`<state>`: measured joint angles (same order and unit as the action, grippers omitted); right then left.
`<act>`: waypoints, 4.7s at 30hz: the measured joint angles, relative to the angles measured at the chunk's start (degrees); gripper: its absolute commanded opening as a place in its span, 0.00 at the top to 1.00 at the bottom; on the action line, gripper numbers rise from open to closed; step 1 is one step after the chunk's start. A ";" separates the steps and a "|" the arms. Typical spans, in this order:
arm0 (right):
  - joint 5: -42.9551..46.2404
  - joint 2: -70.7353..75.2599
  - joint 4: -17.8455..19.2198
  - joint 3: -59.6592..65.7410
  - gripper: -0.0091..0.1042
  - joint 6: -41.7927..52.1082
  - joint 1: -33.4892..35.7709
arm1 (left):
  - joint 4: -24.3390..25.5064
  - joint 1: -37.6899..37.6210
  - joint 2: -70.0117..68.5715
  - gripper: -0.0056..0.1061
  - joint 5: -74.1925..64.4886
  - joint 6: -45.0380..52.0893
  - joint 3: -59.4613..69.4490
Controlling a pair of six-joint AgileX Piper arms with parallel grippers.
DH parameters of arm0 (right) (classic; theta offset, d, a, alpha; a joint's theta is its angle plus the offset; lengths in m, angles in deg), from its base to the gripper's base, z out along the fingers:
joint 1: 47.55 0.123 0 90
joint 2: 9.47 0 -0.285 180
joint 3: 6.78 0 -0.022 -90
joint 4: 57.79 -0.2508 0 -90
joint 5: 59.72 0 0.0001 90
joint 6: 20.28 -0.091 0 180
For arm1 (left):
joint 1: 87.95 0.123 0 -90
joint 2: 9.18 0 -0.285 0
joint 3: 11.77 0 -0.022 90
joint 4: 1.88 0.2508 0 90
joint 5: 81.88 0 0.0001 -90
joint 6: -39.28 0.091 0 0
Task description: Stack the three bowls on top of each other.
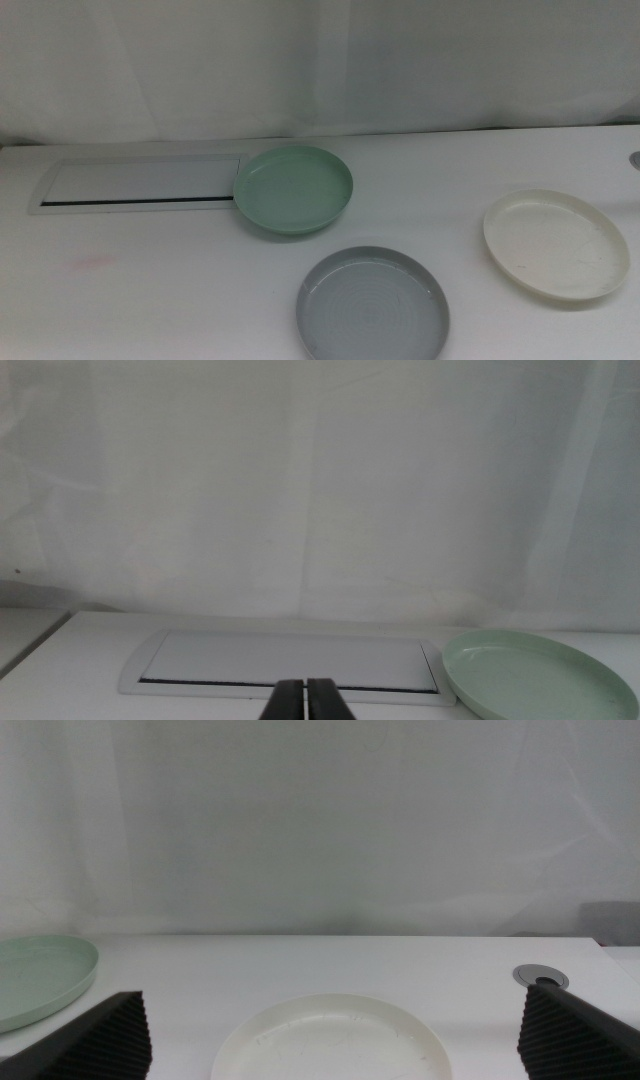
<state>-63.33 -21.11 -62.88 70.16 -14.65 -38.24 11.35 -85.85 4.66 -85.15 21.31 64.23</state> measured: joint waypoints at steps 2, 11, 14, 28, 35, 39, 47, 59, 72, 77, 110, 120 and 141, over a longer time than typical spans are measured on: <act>0.00 0.00 0.00 0.00 0.01 0.00 0.00 | 0.00 0.00 0.00 0.97 0.00 -0.62 0.00; -0.32 0.00 0.00 0.00 0.01 0.22 0.00 | -0.11 0.00 0.00 0.12 0.05 -6.30 0.00; -0.32 0.00 0.00 0.00 0.01 0.22 0.00 | -0.24 0.00 0.00 0.12 2.01 -9.91 0.00; -0.32 0.00 0.00 0.00 0.01 0.02 0.00 | -5.10 0.00 8.61 0.15 -24.60 -2.84 -25.50; -0.32 0.00 0.00 0.00 0.01 0.02 0.00 | -22.86 0.00 28.06 0.15 -38.29 17.39 -43.99; -0.32 0.00 0.00 0.00 0.01 0.02 0.00 | -27.80 -0.16 39.96 0.15 -42.86 22.13 -52.94; -0.32 0.00 0.00 0.00 0.01 0.02 0.00 | -25.63 -10.38 66.00 0.15 -43.34 20.70 -67.11; -0.32 0.00 0.00 0.00 0.01 0.22 0.00 | -14.22 -16.67 96.79 0.15 -51.24 6.25 -89.74; -0.32 0.00 -0.17 0.00 0.01 0.22 0.00 | -13.23 -16.67 116.49 0.15 -52.86 -4.78 -97.55; -0.32 0.00 -0.29 0.00 0.01 0.03 0.00 | -11.73 -17.47 118.80 0.15 -52.53 -7.95 -97.55; -0.54 0.00 -0.40 0.00 0.01 0.22 0.00 | -12.67 -20.70 124.10 0.98 -48.70 -14.52 -98.65; -0.54 0.00 -0.40 0.00 0.01 0.22 0.00 | -13.56 -20.70 122.94 0.98 -47.14 -12.61 -99.26; -0.54 0.00 -0.40 0.00 0.01 -0.02 0.00 | -13.23 -26.95 98.67 0.98 -58.12 7.63 -99.83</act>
<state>-63.88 -21.11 -63.29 70.16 -14.68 -38.24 -1.88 -112.80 103.32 -143.27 28.94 -35.59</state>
